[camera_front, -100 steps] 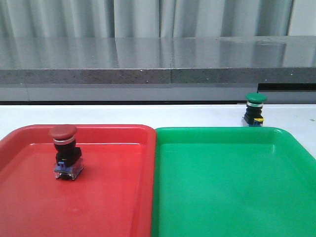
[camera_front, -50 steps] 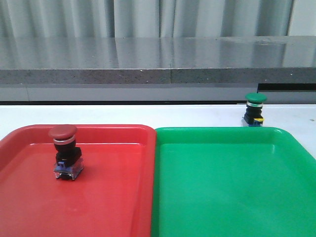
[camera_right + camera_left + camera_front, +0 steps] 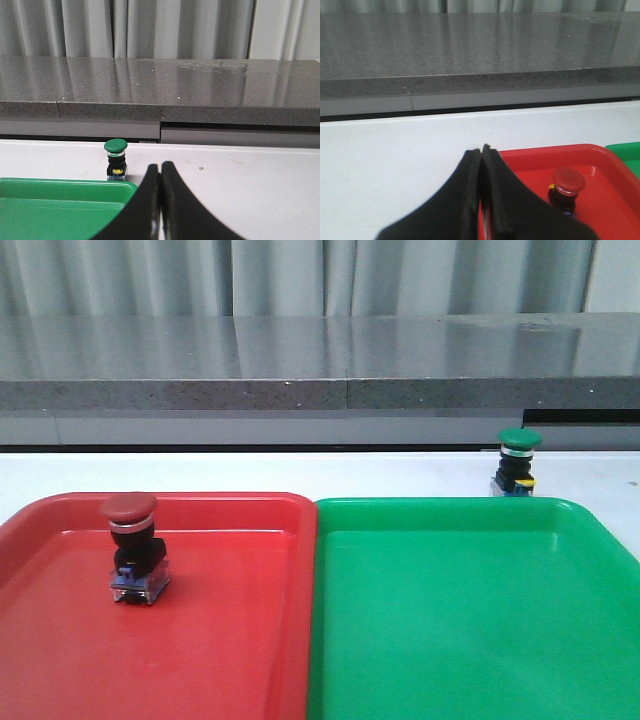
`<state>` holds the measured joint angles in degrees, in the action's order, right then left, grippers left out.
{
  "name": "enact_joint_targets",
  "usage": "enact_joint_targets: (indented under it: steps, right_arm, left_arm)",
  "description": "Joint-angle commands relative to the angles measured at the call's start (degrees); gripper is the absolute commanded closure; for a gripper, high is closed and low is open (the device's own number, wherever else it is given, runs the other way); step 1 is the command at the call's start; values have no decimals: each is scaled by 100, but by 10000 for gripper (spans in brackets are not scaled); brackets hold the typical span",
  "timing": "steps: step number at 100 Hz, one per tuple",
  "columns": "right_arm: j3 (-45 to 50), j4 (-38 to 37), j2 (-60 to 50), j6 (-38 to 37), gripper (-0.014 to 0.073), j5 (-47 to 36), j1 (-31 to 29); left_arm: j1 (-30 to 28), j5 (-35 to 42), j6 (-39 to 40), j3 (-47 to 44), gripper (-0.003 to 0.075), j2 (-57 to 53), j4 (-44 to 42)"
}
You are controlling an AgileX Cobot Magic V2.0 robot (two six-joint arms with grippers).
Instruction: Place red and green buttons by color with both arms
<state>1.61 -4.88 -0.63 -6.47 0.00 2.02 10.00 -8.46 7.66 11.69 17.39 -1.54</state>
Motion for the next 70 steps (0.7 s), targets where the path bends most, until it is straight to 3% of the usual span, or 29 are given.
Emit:
enact_joint_targets:
  steps: [1,27,45,49,70]
  right_arm:
    - [-109,-34,-21,26,651,-440,-2]
    - [-109,-34,-21,26,651,-440,-2]
    - [-109,-34,-21,26,651,-440,-2]
    - [-109,-34,-21,26,651,-440,-2]
    - [-109,-34,-21,26,651,-422,-2]
  left_arm:
    - [-323,707,-30,-55,741,-225,-10]
    - [-982,846,-40,-758,741,-1182,68]
    - [-1024,920,-40,-1266,741,-1827,255]
    - [-1024,518,-59,-1250,741,-1980,268]
    - [-1024,484,-187,-1250,741,-1954,268]
